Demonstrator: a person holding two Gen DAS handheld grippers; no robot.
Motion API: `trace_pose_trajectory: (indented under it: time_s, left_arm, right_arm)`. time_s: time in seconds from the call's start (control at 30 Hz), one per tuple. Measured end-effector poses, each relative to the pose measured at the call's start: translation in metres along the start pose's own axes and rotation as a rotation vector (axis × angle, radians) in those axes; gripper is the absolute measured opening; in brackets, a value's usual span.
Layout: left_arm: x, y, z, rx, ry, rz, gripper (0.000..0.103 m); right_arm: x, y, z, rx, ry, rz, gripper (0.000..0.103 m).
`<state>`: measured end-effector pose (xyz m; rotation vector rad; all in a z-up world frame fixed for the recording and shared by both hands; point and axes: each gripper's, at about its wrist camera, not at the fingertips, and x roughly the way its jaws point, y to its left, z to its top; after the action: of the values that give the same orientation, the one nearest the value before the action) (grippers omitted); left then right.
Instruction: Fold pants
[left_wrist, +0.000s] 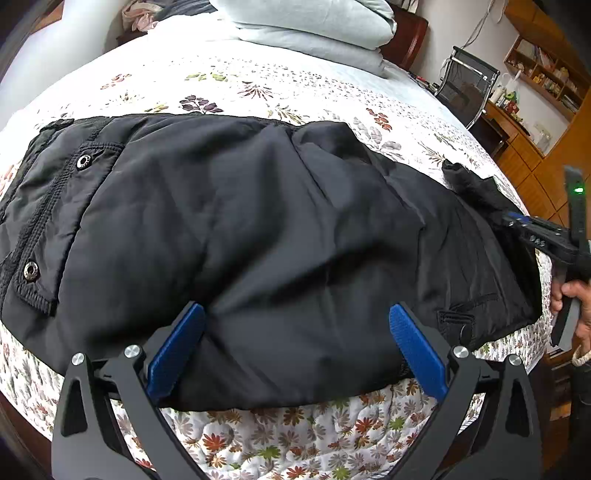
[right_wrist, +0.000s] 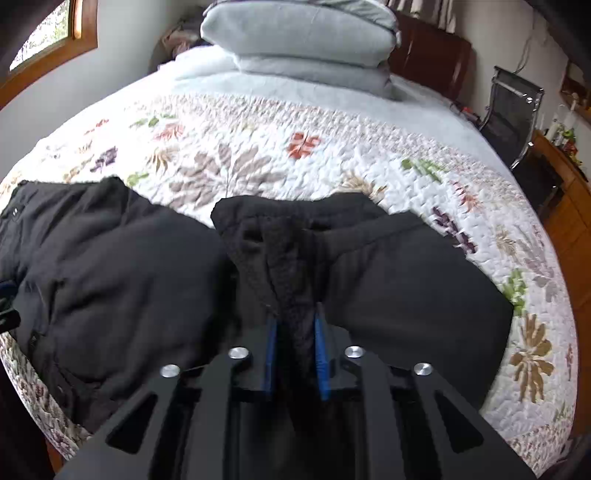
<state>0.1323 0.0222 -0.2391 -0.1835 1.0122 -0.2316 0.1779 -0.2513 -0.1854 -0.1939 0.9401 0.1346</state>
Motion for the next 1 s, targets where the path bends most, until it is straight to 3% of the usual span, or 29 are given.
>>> trace_pose_trajectory:
  time_s: [0.3,0.47,0.53,0.63,1.0]
  left_arm:
    - [0.001,-0.002,0.000,0.008,-0.001,0.013,0.100]
    - [0.000,-0.002,0.000,0.001,-0.002,0.013,0.100]
    - [-0.001,-0.001,0.000,-0.007,-0.003,0.009,0.100]
    - [-0.002,0.002,0.000,-0.016,-0.003,0.002,0.100]
    - [-0.001,0.002,0.000,-0.007,-0.003,0.015,0.100]
  right_arm:
    - [-0.061,-0.013,0.001,0.000,-0.116,0.105,0.015]
    - [-0.088,0.019,-0.010,-0.150,-0.155,0.187,0.015]
    - [-0.089,0.038,-0.018,-0.224,-0.138,0.219,0.014]
    - [-0.081,0.063,-0.031,-0.327,-0.105,0.197,0.015]
    - [-0.059,0.085,-0.065,-0.376,-0.029,0.252,0.015]
